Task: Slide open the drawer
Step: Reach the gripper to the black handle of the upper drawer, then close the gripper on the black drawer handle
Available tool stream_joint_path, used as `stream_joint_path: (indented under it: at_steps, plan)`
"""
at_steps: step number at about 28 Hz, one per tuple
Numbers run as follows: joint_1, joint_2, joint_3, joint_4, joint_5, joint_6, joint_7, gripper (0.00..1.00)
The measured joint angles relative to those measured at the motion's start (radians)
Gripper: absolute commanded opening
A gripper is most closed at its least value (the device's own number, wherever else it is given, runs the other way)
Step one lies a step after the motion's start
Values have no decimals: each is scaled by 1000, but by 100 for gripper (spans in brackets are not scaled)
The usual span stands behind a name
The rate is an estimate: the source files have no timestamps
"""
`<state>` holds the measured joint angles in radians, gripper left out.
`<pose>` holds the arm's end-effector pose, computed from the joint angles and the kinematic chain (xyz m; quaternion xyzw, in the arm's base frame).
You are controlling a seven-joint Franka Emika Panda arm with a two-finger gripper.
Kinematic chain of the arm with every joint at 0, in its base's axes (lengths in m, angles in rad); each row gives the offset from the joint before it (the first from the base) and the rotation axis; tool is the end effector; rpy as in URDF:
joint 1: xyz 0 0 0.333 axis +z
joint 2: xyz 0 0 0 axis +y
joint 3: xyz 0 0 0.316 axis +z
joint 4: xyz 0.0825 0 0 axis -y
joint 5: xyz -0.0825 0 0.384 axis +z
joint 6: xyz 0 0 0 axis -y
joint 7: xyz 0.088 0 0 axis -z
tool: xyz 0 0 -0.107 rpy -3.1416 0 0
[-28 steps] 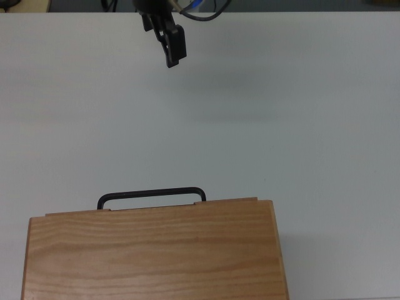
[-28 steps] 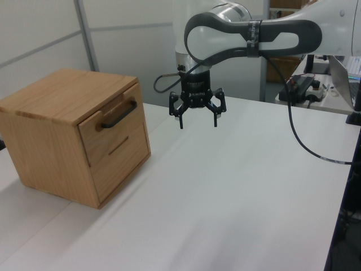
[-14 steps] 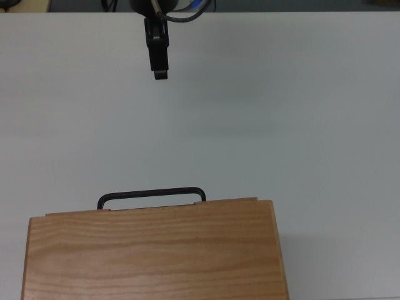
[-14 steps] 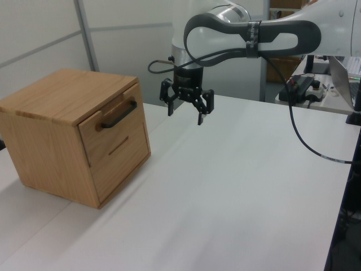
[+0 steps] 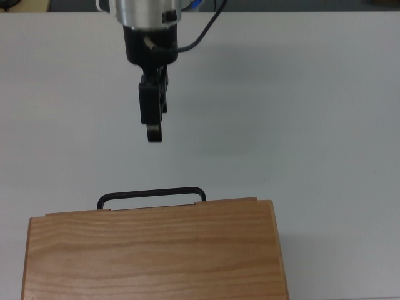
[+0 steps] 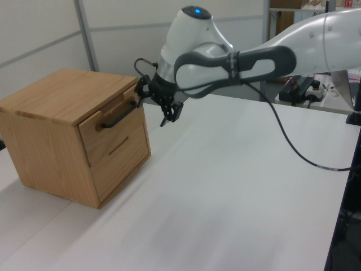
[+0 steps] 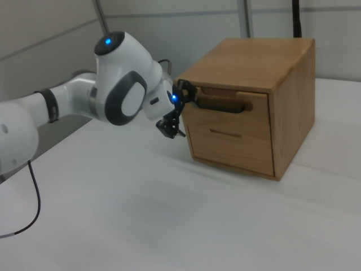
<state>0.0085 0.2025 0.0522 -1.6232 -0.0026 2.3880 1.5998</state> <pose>0.6672 0.0374 0.5655 -0.6891 0.6694 -0.1845 0.2074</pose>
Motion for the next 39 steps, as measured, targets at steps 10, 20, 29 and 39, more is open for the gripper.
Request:
stream_joint_path:
  at_steps: [10,20,29,39]
  plan:
    - [-5,85,-4,2,0,340,6,100]
    - [-6,179,-6,29,13,489,15,86]
    - [-5,232,-4,51,15,554,15,38]
    - [0,235,0,55,15,569,15,0]
